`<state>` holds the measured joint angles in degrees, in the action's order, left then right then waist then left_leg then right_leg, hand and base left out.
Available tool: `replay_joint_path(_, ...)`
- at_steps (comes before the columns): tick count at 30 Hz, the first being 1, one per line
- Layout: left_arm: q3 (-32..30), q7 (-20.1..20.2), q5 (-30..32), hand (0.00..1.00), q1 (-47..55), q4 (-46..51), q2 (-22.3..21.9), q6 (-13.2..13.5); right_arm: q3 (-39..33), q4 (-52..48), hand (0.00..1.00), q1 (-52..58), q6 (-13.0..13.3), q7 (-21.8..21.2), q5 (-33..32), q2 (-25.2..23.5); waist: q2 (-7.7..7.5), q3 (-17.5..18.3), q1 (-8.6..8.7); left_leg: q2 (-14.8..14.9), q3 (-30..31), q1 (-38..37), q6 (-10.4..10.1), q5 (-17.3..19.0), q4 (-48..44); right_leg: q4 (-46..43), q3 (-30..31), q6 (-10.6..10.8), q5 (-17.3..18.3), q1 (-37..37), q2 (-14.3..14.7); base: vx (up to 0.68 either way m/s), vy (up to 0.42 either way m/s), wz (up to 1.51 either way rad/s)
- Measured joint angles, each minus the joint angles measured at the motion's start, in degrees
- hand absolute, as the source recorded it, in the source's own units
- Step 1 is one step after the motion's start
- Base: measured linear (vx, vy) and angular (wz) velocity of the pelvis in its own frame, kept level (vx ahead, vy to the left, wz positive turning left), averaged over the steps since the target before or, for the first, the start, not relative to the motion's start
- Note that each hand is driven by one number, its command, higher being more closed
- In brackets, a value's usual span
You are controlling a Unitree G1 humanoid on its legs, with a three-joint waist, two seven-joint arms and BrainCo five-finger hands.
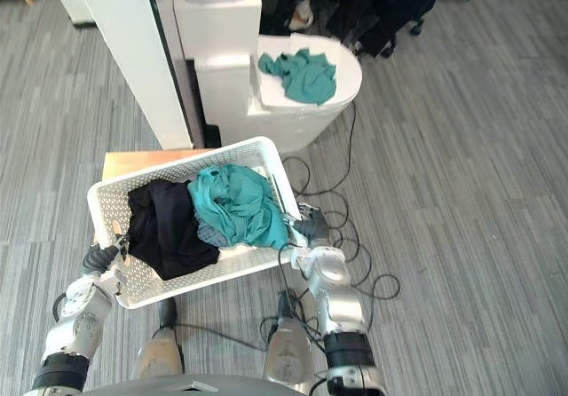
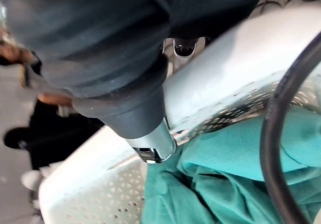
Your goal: Pick up the laundry basket with both hands and put the clothes into the washing machine.
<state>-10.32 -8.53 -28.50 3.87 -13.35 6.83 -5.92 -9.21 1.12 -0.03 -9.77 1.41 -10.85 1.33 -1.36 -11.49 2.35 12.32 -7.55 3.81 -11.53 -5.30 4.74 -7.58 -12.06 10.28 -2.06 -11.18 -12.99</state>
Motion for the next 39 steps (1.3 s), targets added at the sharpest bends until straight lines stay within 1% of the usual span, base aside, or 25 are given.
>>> replay_joint_path(3,2.12,0.75,0.90,1.00,5.19,4.08,-3.67,-0.36,-5.37,-3.30,1.00,5.97,0.65,-0.20,-0.15,-4.54,0.59,3.89,1.86,-0.13,-1.64,-2.53,0.02,1.37,0.04,0.47,1.16,0.44,0.32,1.52,0.01,0.05,0.026,-0.21)
replay_joint_path(7,7.22,1.36,2.87,1.00,9.74,6.12,-6.23,-2.28,-10.44,-3.48,1.00,10.51,0.66,-0.23,-0.21,-5.17,0.72,4.35,3.54,-0.19,-6.94,-8.12,-0.12,3.24,-0.29,0.29,6.01,0.47,0.33,3.42,0.73,0.05,0.040,-0.67)
replay_joint_path(11,12.94,1.76,5.16,1.00,11.63,6.16,-6.26,-3.03,-12.46,-5.85,1.00,16.27,1.24,1.72,-0.19,-4.92,0.38,4.51,4.46,1.40,-18.00,-11.50,-1.19,10.16,-7.90,2.57,12.14,1.35,-1.99,2.89,2.10,-0.02,0.038,-1.36)
replay_joint_path(12,13.49,1.95,5.16,1.00,12.18,6.19,-6.19,-3.04,-12.05,-7.58,1.00,18.36,1.35,2.51,-0.36,-5.05,-0.27,4.74,4.65,2.54,-22.19,-11.84,-1.24,12.36,-11.89,3.73,11.13,0.60,-0.89,1.87,2.52,-0.05,0.049,-1.77)
replay_joint_path(14,14.28,1.95,5.10,1.00,12.45,6.19,-6.65,-3.05,-11.64,-9.83,1.00,20.94,2.50,3.27,-0.44,-5.68,2.49,6.14,5.14,6.42,-28.03,-12.33,-0.33,14.04,-14.88,3.81,1.25,-2.74,3.80,0.51,2.72,0.03,0.056,-1.75)
replay_joint_path(15,13.77,2.10,5.01,1.00,13.22,7.84,-6.08,-2.99,-10.06,-9.83,1.00,21.35,3.39,3.99,-0.56,-5.70,2.69,6.42,5.39,8.31,-32.69,-14.07,-0.90,13.99,-14.84,-5.62,-7.12,-9.08,3.54,-3.08,1.94,0.10,0.039,-1.37)
replay_joint_path(16,13.39,2.35,4.95,1.00,13.47,8.28,-5.65,-2.95,-9.36,-9.85,1.00,21.77,3.70,4.10,-0.66,-5.83,1.87,6.34,5.50,8.41,-34.81,-15.36,-1.17,14.07,-15.13,-9.89,-10.87,-12.15,2.31,-3.19,0.95,0.11,0.013,-1.89)
replay_joint_path(17,12.79,2.56,4.47,1.00,13.59,7.88,-5.48,-2.91,-8.58,-9.54,1.00,22.01,4.32,4.24,-0.76,-5.94,0.95,6.59,4.69,8.60,-39.38,-18.08,-2.22,14.76,-16.24,-12.26,-17.30,-13.40,1.65,-2.56,0.43,0.08,-0.031,-1.76)
replay_joint_path(18,12.68,2.42,4.05,1.00,13.56,7.58,-5.73,-2.90,-7.93,-9.21,1.00,20.91,4.56,4.80,-0.63,-5.57,1.16,6.67,4.12,10.05,-42.72,-19.50,-2.40,14.84,-16.83,-12.78,-19.28,-13.76,1.55,-3.06,1.36,0.07,-0.100,-1.67)
replay_joint_path(19,12.92,2.24,3.65,1.00,12.40,6.89,-5.74,-2.86,-8.25,-9.13,1.00,20.74,5.31,5.75,-0.52,-5.53,1.01,6.77,5.16,10.34,-44.55,-20.36,-2.63,14.26,-16.34,-12.43,-19.72,-12.41,4.15,-3.39,2.75,0.05,-0.138,-1.18)
replay_joint_path(22,14.13,2.25,2.50,1.00,8.60,3.60,-5.97,-2.40,-9.71,-7.89,1.00,18.67,6.74,6.97,-0.53,-5.01,1.38,6.95,5.73,11.24,-46.77,-19.70,-0.26,11.44,-15.89,-9.50,-16.75,-11.44,4.72,-5.63,6.47,0.03,-0.097,-0.57)
replay_joint_path(25,14.88,1.10,2.30,1.00,5.84,0.20,-5.48,-2.40,-10.01,-4.79,1.00,17.63,7.33,7.92,-0.55,-4.54,4.06,5.79,6.98,19.04,-45.31,-17.05,4.26,8.74,-27.28,-7.03,-16.21,-12.85,5.23,-4.27,11.19,0.06,-0.173,-0.43)
replay_joint_path(27,14.95,0.35,1.34,1.00,7.01,-1.00,-5.46,-2.34,-9.38,-4.31,1.00,17.76,7.33,8.24,-0.28,-4.20,5.44,4.55,5.50,28.28,-41.65,-15.69,17.55,2.02,-44.85,-3.02,-12.00,-14.47,5.94,1.12,16.27,0.15,-0.273,-0.98)
replay_joint_path(28,14.94,0.19,0.98,1.00,7.41,-0.88,-5.55,-2.31,-8.87,-4.31,1.00,17.69,7.31,8.75,-0.26,-4.29,5.65,4.17,5.13,29.66,-39.42,-14.28,19.42,2.88,-49.14,-1.85,-10.72,-15.21,6.25,2.52,17.55,0.17,-0.206,-0.88)
replay_joint_path(29,14.79,-0.02,0.48,1.00,8.85,0.34,-5.32,-1.74,-7.63,-4.92,1.00,17.42,7.54,9.73,-0.20,-4.27,5.82,3.58,5.10,27.73,-32.95,-10.00,21.60,6.72,-55.20,-0.55,-8.65,-16.93,6.62,4.52,19.38,0.17,-0.133,-1.16)
replay_joint_path(30,14.51,-0.15,-0.09,1.00,10.49,2.28,-5.43,-0.13,-6.35,-4.86,1.00,15.94,7.71,10.07,-0.14,-3.48,5.00,2.91,3.32,19.08,-23.40,-4.63,17.96,12.24,-60.27,-0.20,-4.00,-17.72,7.04,5.10,20.73,0.20,-0.151,-1.14)
replay_joint_path(31,14.32,-0.18,-0.27,1.00,10.77,2.81,-5.54,0.11,-6.03,-4.86,1.00,15.52,7.71,10.06,-0.12,-3.35,4.85,2.80,2.72,17.27,-22.26,-3.76,17.35,13.47,-61.01,0.11,-2.75,-17.80,6.99,5.25,21.10,0.20,-0.117,-1.68)
replay_joint_path(32,12.87,-0.28,-1.14,1.00,12.87,3.98,-6.26,0.79,-4.49,-4.86,1.00,14.16,7.73,9.95,-0.01,-2.40,4.49,2.55,0.94,10.03,-19.64,-0.02,17.26,17.13,-61.33,3.00,1.32,-17.78,7.00,6.74,22.10,0.15,-0.053,-1.26)
replay_joint_path(33,12.31,-0.33,-1.58,1.00,13.36,3.88,-6.62,0.90,-3.98,-4.81,1.00,13.81,7.73,9.62,0.02,-2.14,4.18,2.42,0.42,6.94,-19.17,1.85,17.72,18.20,-59.82,5.13,2.85,-16.80,6.96,7.89,22.17,0.24,-0.060,-1.62)
replay_joint_path(34,11.23,-0.43,-1.96,1.00,14.40,3.88,-7.30,0.99,-2.82,-4.63,1.00,13.02,7.74,9.54,0.02,-2.11,4.03,2.23,-1.18,2.11,-19.11,5.84,18.37,20.13,-54.56,8.70,6.12,-12.10,8.92,10.05,22.60,0.30,-0.049,-1.44)
replay_joint_path(35,10.17,-0.49,-2.31,1.00,15.74,5.00,-8.41,1.23,-1.51,-4.66,1.00,11.92,7.99,9.24,0.03,-1.34,4.78,1.17,-2.32,1.06,-18.01,10.01,15.93,22.07,-50.47,2.47,8.24,-16.56,9.93,9.55,23.18,0.35,-0.037,-1.38)
replay_joint_path(36,9.96,-0.45,-2.43,1.00,16.52,5.67,-7.82,1.61,-0.90,-4.62,1.00,11.57,8.06,8.96,0.03,-1.24,3.88,0.57,-2.53,-0.78,-17.10,11.58,14.30,22.40,-47.32,3.30,8.40,-16.20,8.28,10.40,22.20,0.36,0.011,-1.12)
replay_joint_path(37,9.95,-0.27,-2.86,1.00,16.82,5.35,-8.64,1.66,-0.74,-3.89,1.00,10.89,8.01,8.76,0.07,-0.61,5.22,-0.04,-2.91,-3.00,-12.33,14.32,11.18,20.85,-36.75,5.08,9.02,-15.28,9.00,12.58,23.43,0.34,0.050,-0.75)
replay_joint_path(38,9.21,-0.18,-2.83,1.00,16.73,6.53,-9.76,1.67,-0.69,-3.90,1.00,9.91,8.14,8.73,0.27,-0.41,5.31,0.21,-3.20,-6.13,-8.44,16.67,9.78,16.36,-27.19,6.58,11.06,-15.54,9.39,13.69,23.39,0.35,0.055,-0.73)
replay_joint_path(39,8.62,-0.07,-2.84,1.00,16.72,6.86,-10.39,1.67,-0.40,-3.92,1.00,9.27,8.36,8.62,0.50,0.00,5.24,0.35,-3.68,-7.41,-6.33,17.16,9.30,14.14,-24.68,7.00,12.56,-15.35,9.67,14.01,23.38,0.38,0.066,-1.03)
